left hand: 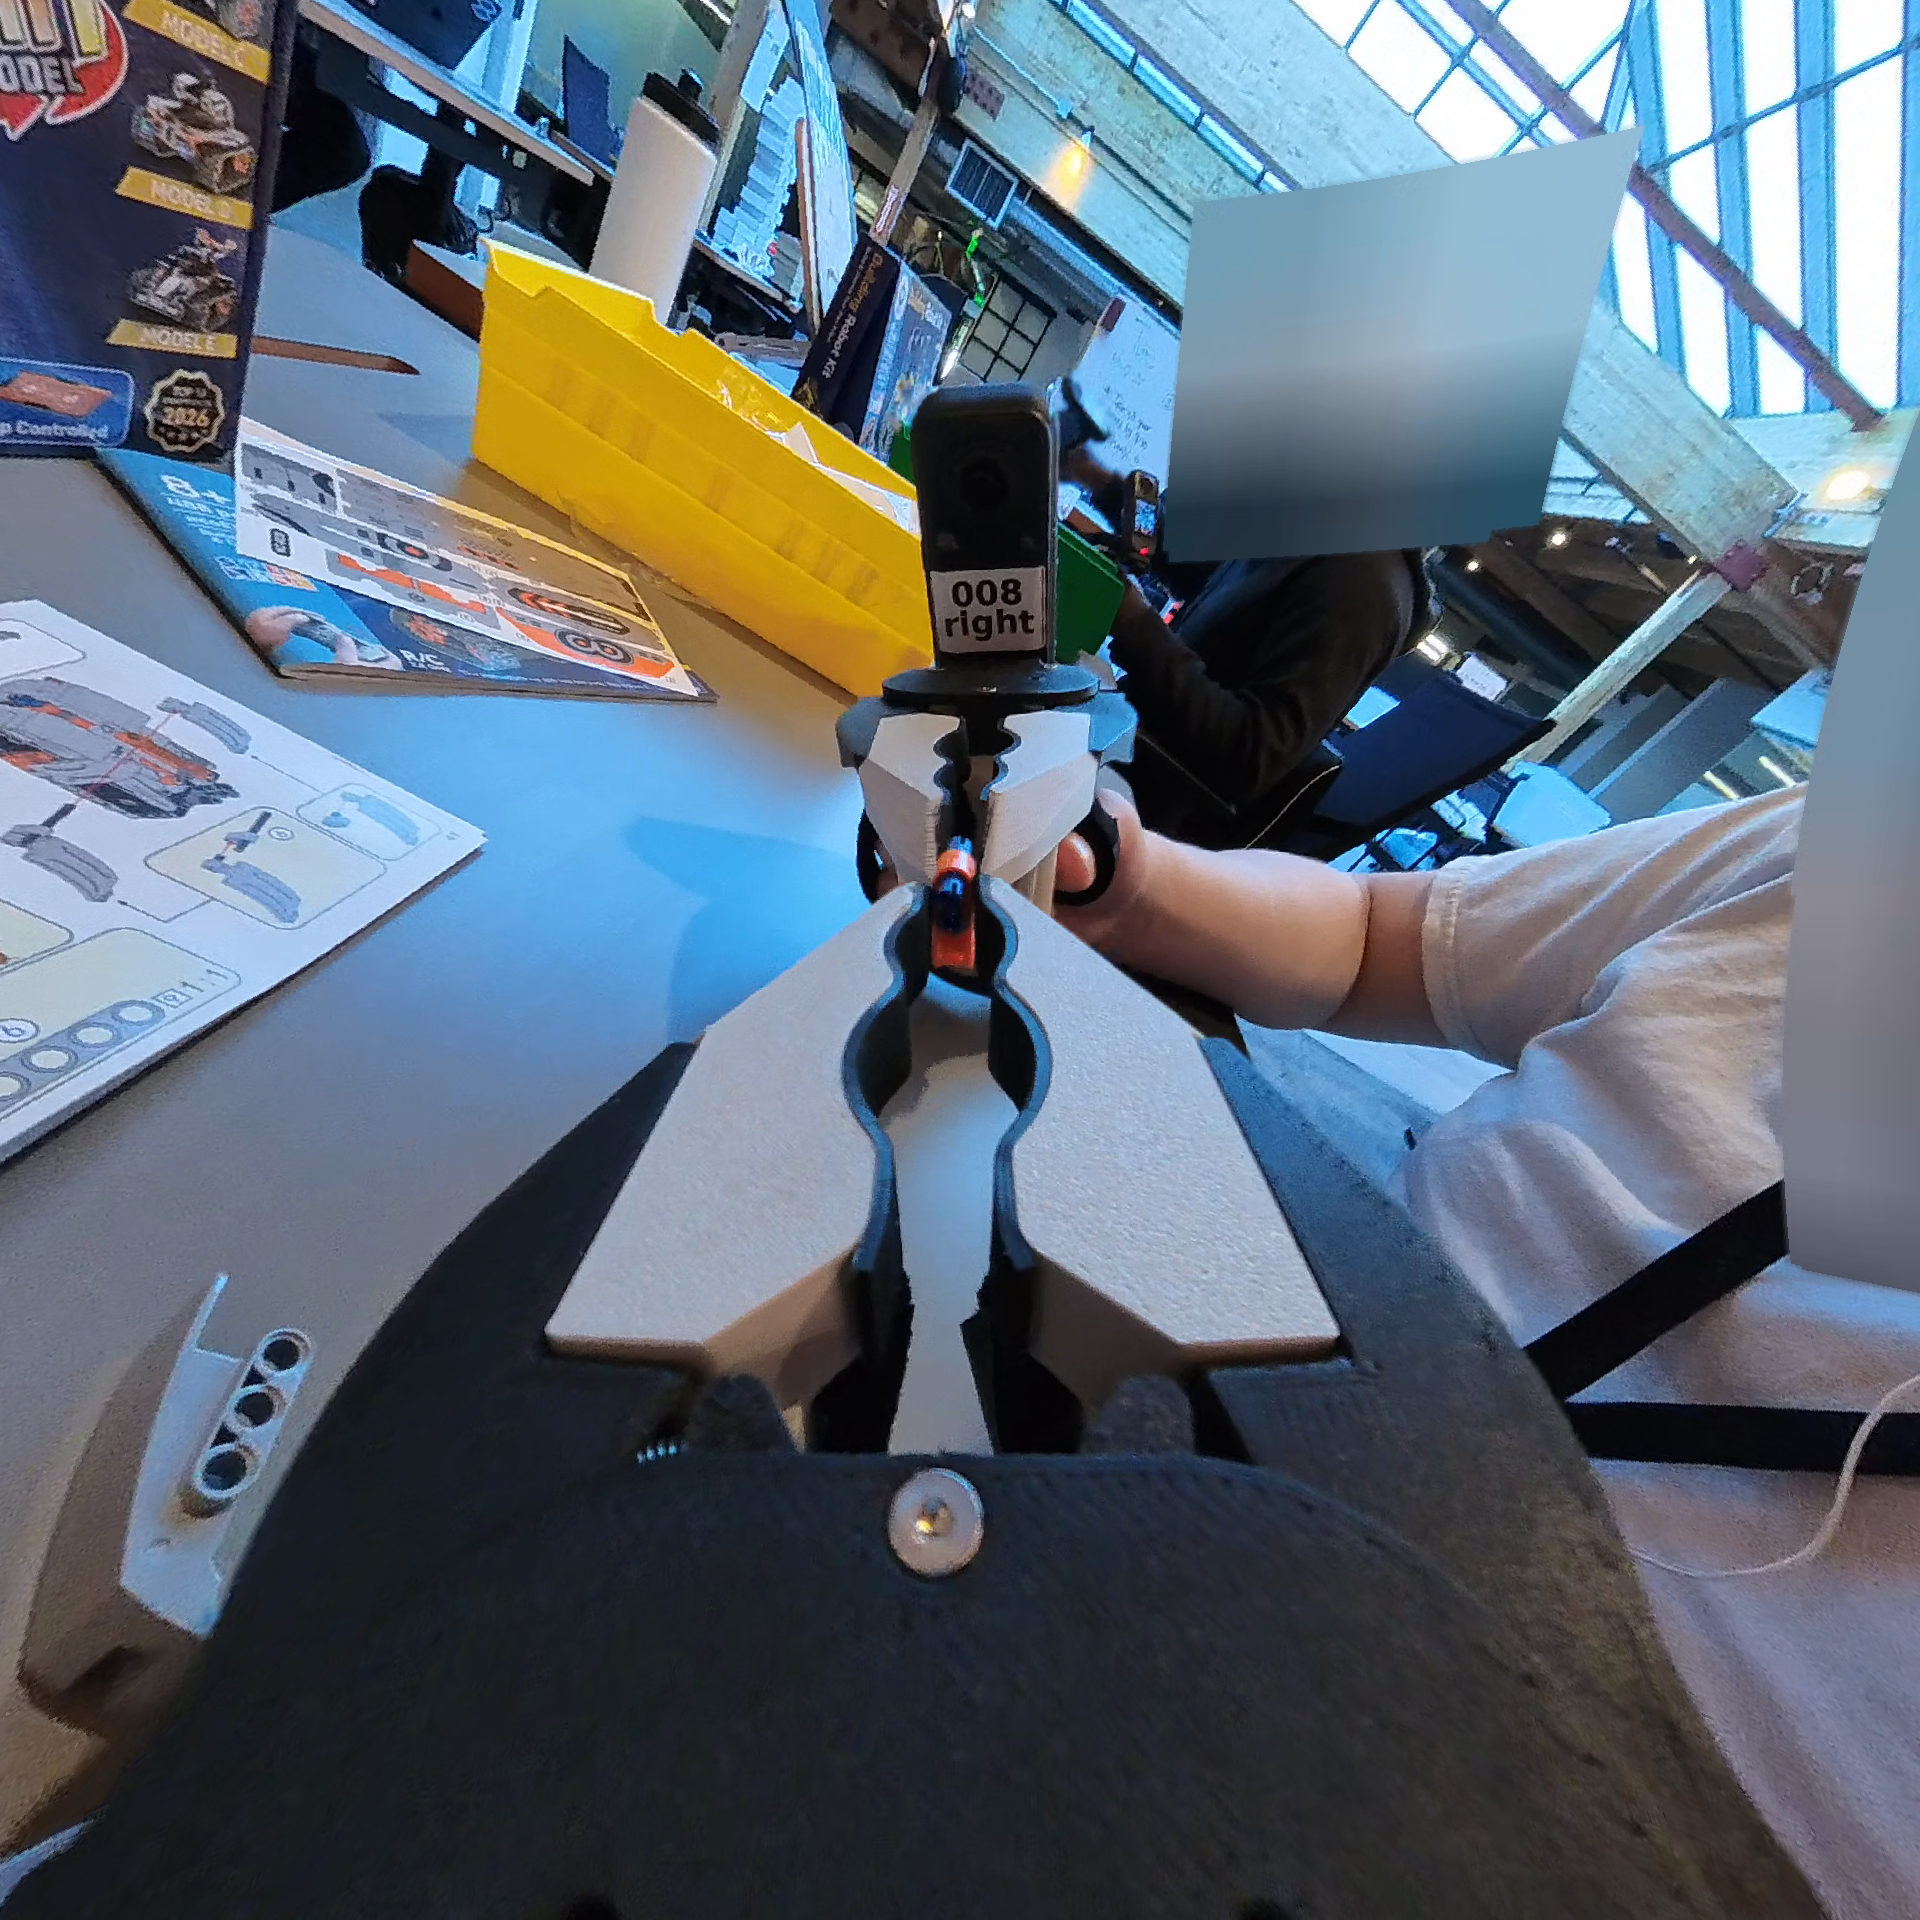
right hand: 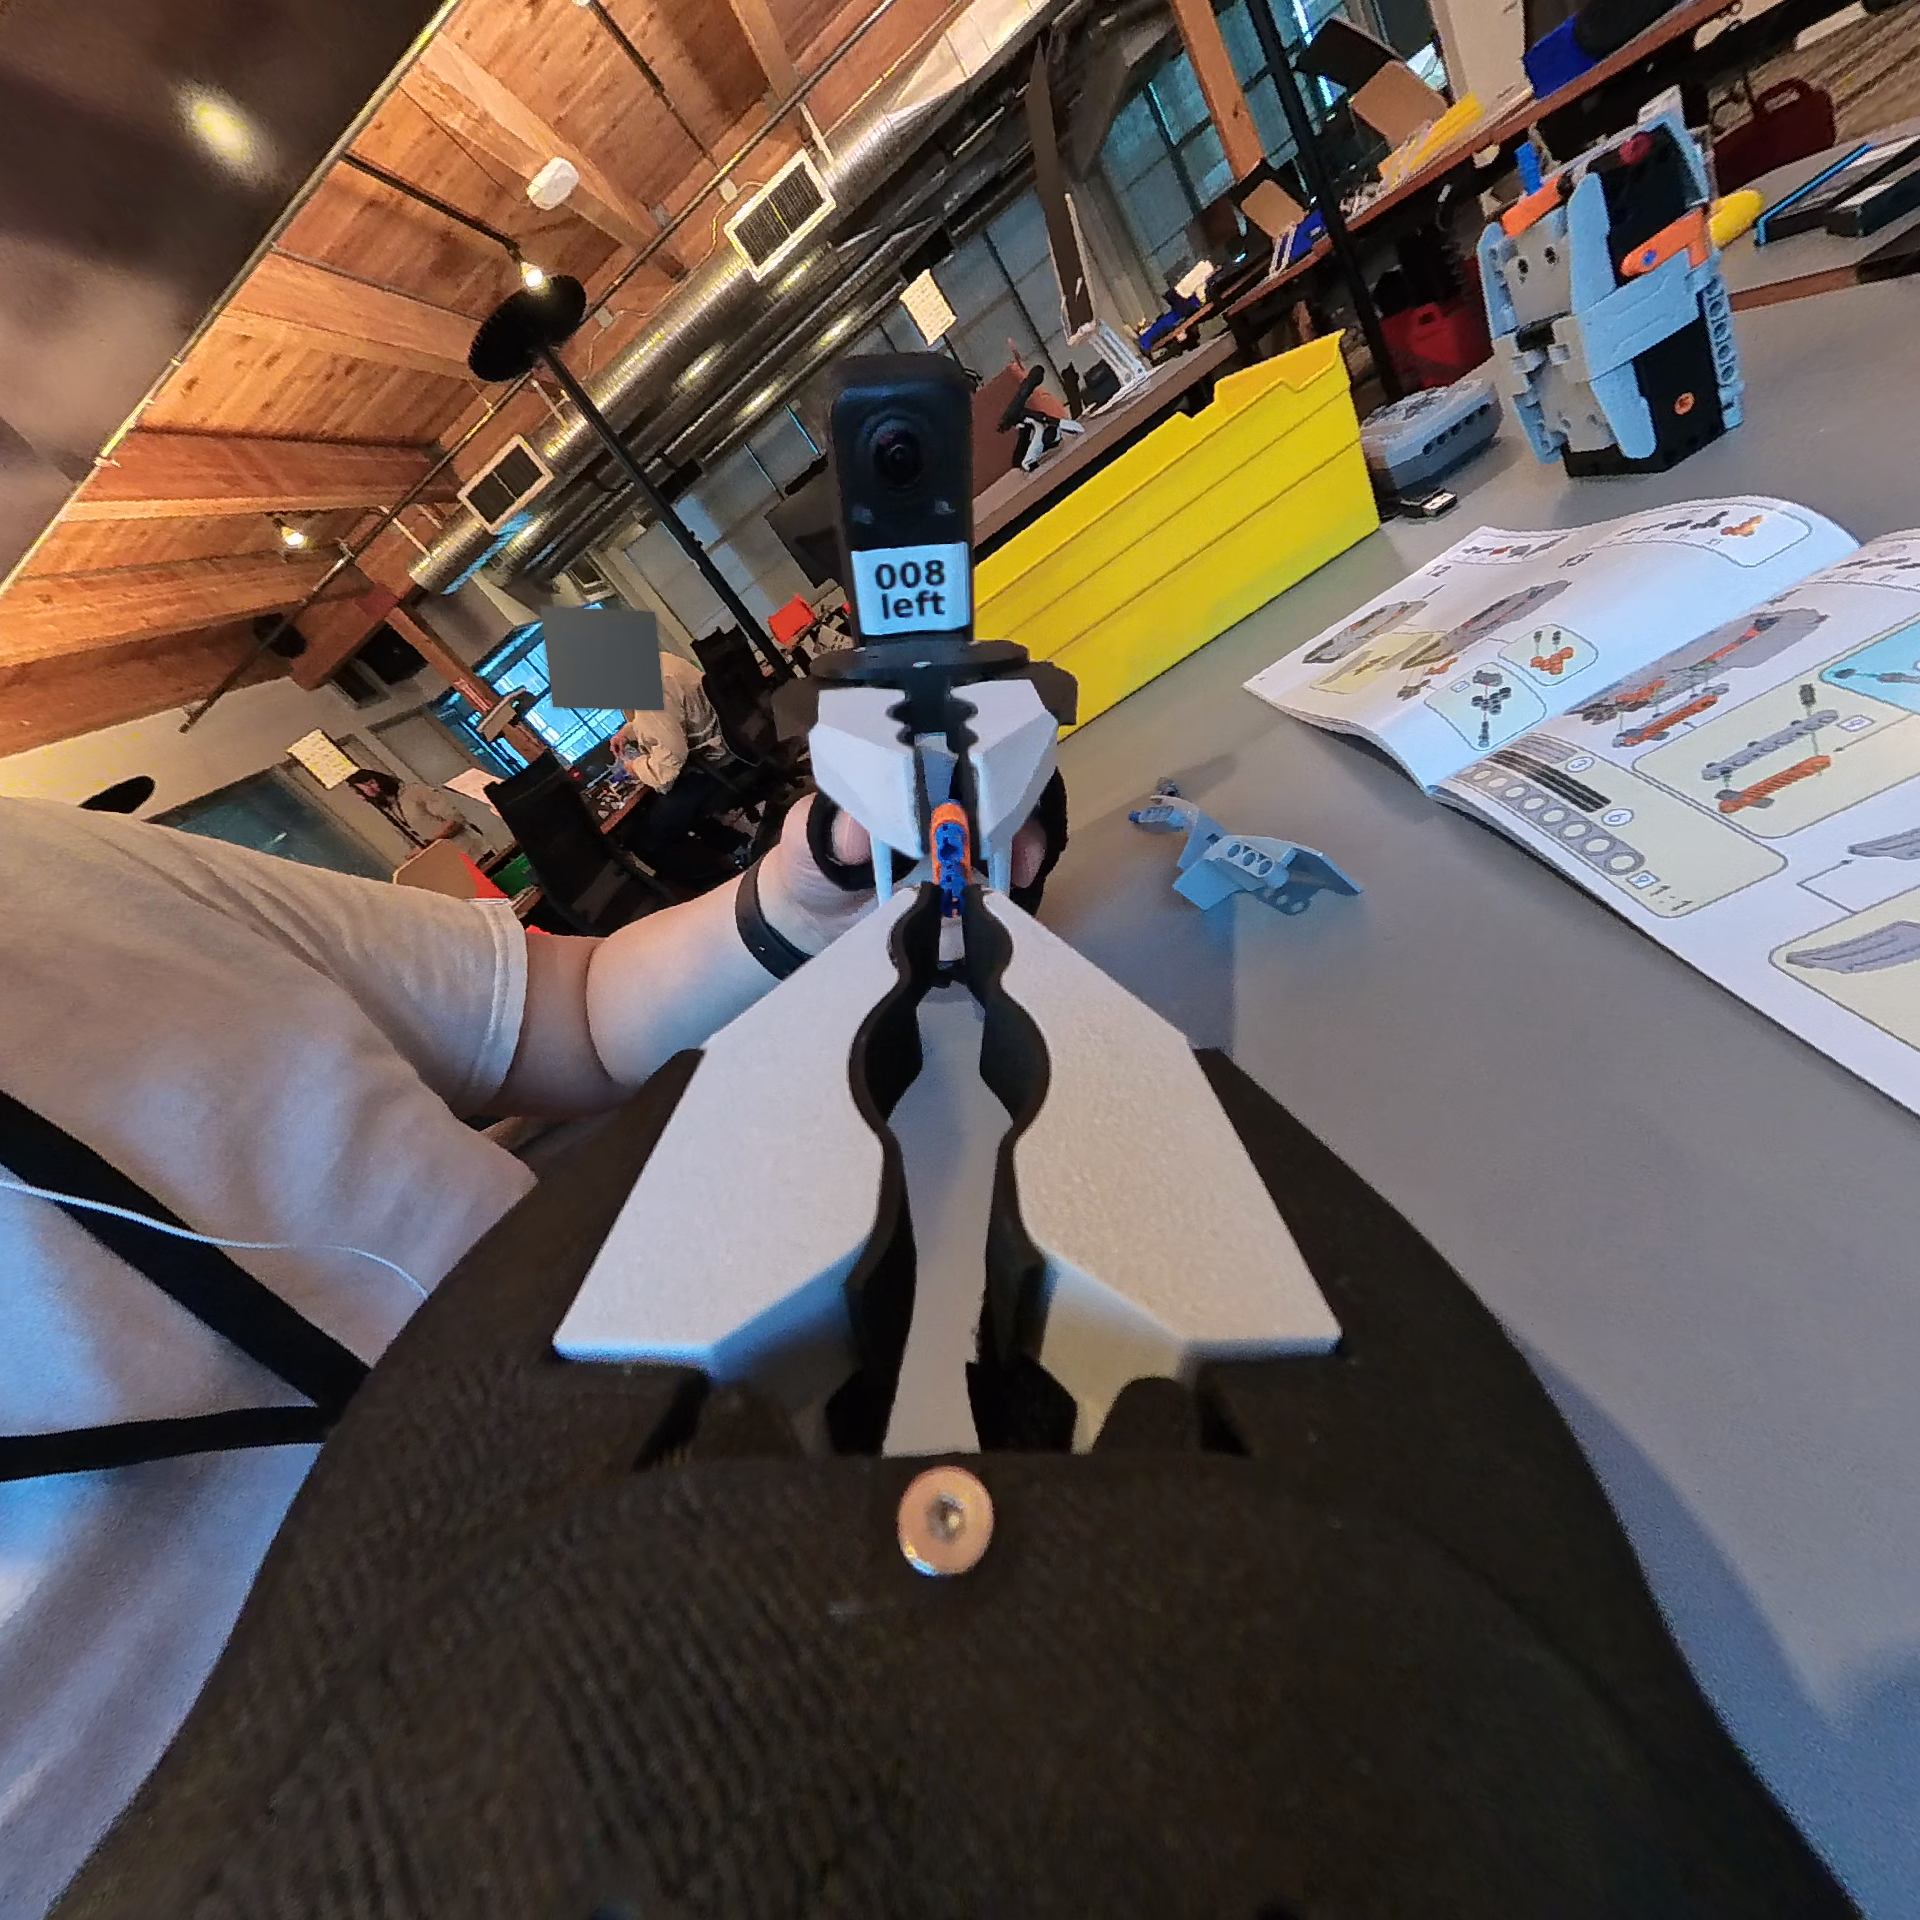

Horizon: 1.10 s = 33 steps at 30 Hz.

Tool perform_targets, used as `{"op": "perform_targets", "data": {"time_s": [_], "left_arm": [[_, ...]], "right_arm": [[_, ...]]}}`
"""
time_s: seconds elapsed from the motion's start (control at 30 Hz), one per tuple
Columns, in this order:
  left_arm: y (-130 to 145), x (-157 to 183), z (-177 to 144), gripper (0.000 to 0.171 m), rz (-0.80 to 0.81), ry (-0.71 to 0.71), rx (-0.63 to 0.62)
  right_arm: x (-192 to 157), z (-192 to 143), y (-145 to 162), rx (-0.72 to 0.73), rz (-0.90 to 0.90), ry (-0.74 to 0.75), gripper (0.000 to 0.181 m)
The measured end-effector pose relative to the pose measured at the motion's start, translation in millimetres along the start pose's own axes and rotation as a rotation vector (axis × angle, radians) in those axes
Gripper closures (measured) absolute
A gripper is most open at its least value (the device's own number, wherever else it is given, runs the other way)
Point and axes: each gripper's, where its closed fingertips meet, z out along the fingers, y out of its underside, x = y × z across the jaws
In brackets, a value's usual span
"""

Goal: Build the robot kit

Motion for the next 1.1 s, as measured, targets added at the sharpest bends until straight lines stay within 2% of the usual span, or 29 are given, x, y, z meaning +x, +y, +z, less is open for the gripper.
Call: {"op": "perform_targets", "data": {"time_s": [1.1], "left_arm": [[4.3, -5.6, 2.7, 0.166, -0.043, -0.029, 0.033]], "right_arm": [[4.1, -1.1, 3.1, -0.004, -0.028, 0.076, 0.178]]}}
